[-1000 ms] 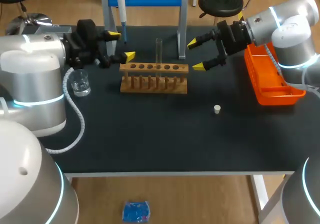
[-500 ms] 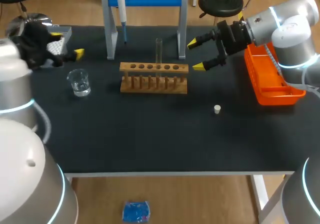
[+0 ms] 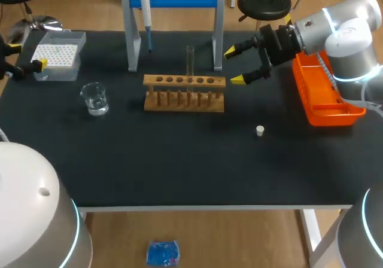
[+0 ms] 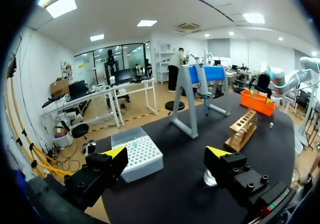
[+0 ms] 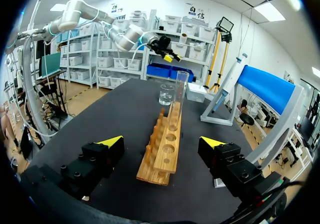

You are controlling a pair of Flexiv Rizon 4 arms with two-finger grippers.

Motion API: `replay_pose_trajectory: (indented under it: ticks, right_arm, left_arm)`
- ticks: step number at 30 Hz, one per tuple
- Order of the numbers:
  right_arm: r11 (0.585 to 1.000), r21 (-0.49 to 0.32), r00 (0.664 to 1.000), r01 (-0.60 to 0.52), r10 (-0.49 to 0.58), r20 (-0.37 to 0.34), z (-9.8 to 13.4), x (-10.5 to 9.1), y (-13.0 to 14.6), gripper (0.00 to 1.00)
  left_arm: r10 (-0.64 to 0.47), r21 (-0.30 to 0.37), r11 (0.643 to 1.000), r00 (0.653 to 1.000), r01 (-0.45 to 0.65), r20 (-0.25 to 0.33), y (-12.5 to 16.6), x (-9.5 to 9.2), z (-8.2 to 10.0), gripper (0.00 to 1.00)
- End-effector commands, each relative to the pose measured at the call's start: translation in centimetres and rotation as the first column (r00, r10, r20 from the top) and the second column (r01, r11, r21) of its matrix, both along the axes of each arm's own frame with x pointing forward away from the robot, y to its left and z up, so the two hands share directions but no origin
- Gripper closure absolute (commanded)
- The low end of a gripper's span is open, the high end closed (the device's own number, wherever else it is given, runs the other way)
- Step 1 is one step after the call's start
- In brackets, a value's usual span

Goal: Invert the test tube, pick up the pipette, mount the tip to pipette, aspirate from beaker and dispense into the tube, eject the tip, return the pipette, and cap with the stopper.

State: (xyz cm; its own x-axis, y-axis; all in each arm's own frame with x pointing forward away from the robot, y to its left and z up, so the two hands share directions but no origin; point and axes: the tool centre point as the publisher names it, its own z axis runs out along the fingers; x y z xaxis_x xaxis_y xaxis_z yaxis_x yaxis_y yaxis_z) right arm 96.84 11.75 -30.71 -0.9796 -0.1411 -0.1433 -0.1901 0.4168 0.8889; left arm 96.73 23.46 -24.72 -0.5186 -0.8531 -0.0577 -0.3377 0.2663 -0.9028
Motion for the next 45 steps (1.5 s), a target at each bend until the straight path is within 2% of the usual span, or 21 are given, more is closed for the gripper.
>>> replay_pose_trajectory:
  ticks: [1,3,5,13,24,34,45]
  right_arm:
    - [1.0,-0.003,1.0,-0.001,0.001,0.0,0.1,0.0,0.0,0.0]
    - [1.0,-0.003,1.0,-0.001,0.001,0.0,0.1,0.0,0.0,0.0]
    - [1.0,-0.003,1.0,-0.001,0.001,0.0,0.1,0.0,0.0,0.0]
    - [1.0,-0.003,1.0,-0.001,0.001,0.0,0.1,0.0,0.0,0.0]
    - [1.0,-0.003,1.0,-0.001,0.001,0.0,0.1,0.0,0.0,0.0]
    - [1.0,-0.003,1.0,-0.001,0.001,0.0,0.1,0.0,0.0,0.0]
    - [1.0,-0.003,1.0,-0.001,0.001,0.0,0.1,0.0,0.0,0.0]
  left_arm:
    - [0.04,0.031,0.999,0.998,-0.039,-0.039,-0.3,2.8,-0.1,0.0]
    - [0.083,0.061,0.995,0.994,-0.079,-0.065,-0.5,3.4,-0.3,0.0]
    - [0.108,0.069,0.992,0.992,-0.103,-0.066,-0.6,3.8,-0.5,0.0]
    - [0.207,0.069,0.977,0.972,-0.2,-0.113,-0.9,5.4,-1.8,0.0]
    - [0.288,0.056,0.957,0.952,-0.284,-0.1,-1.4,7.3,-2.8,0.0]
    - [0.376,0.03,0.927,0.922,-0.374,-0.095,-0.2,9.0,-4.3,0.0]
    - [0.402,0.018,0.915,0.91,-0.402,-0.099,0.6,10.7,-5.9,0.0]
